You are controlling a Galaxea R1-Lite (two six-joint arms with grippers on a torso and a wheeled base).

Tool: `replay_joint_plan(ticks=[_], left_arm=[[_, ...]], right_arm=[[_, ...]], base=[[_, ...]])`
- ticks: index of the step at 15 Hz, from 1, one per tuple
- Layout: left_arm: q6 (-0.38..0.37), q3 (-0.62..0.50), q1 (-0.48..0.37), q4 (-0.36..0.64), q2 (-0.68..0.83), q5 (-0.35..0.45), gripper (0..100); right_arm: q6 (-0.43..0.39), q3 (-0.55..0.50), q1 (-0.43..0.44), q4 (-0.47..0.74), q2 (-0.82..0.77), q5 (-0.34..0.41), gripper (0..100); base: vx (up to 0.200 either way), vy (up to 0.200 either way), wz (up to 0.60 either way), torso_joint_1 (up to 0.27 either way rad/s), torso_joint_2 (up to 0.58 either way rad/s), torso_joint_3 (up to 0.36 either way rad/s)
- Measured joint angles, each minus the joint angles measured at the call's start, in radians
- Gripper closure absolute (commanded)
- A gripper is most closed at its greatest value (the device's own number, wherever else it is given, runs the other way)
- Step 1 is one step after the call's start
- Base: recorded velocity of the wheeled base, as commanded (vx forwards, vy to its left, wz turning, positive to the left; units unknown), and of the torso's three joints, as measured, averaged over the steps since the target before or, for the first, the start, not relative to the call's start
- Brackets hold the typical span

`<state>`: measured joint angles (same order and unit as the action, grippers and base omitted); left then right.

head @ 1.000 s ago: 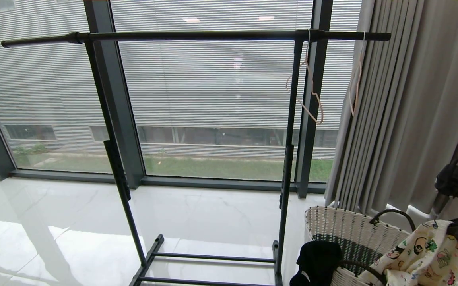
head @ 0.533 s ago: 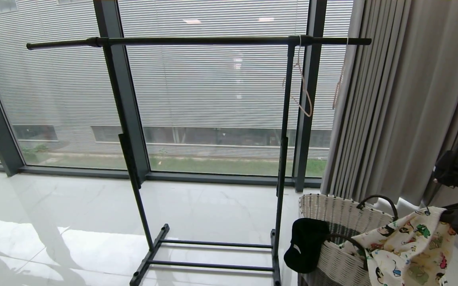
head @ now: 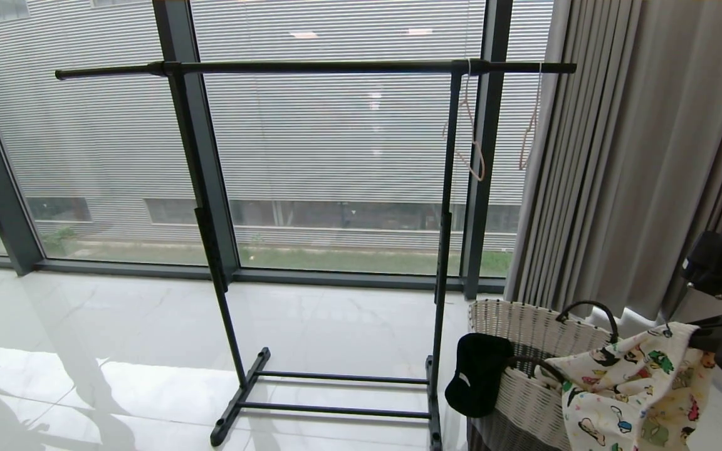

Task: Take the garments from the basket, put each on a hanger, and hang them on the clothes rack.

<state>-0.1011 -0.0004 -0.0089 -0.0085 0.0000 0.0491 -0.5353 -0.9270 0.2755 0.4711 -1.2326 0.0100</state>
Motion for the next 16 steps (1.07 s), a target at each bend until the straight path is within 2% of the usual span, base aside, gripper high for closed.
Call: replay_joint_plan(ticks=[2,4,6,8,9,11,14,16], left_arm=[[0.062,-0.045,-0.015,-0.05,0.023,0.012,0],[0.121,-0.139,-0.042,-0.126,0.126,0.014,0],[0.157,-0.253,-0.067,-0.211,0.338,0.016,0],[0.16,-0.348,-0.118,-0.304,0.593,0.018,0],[0.155,-0.386,-0.166,-0.351,0.713,0.017,0],[0.15,-0.452,-0.335,-0.423,0.943,0.012,0],[0.149,-0.51,-0.587,-0.474,1.225,-0.013,0],[0.171,-0.543,-0.701,-0.519,1.395,-0.026,0]], right_arm=[[0.0,-0.005,0.02,0.001,0.01,0.002,100],[0.002,-0.008,0.045,-0.001,0.013,0.007,100],[0.004,-0.017,0.073,-0.003,0.013,0.009,100],[0.005,-0.04,0.082,-0.004,0.011,0.023,100],[0.006,-0.057,0.086,-0.003,0.011,0.03,100],[0.006,-0.092,0.1,-0.003,0.008,0.037,100],[0.007,-0.135,0.135,-0.003,-0.013,0.057,100],[0.017,-0.164,0.176,-0.019,-0.044,0.066,100]], base=[[0.0,0.0,0.0,0.0,0.0,0.0],[0.0,0.0,0.0,0.0,0.0,0.0],[0.0,0.0,0.0,0.0,0.0,0.0],[0.0,0.0,0.0,0.0,0.0,0.0],[0.0,0.0,0.0,0.0,0.0,0.0],[0.0,0.0,0.0,0.0,0.0,0.0],[0.0,0.0,0.0,0.0,0.0,0.0],[0.0,0.0,0.0,0.0,0.0,0.0]])
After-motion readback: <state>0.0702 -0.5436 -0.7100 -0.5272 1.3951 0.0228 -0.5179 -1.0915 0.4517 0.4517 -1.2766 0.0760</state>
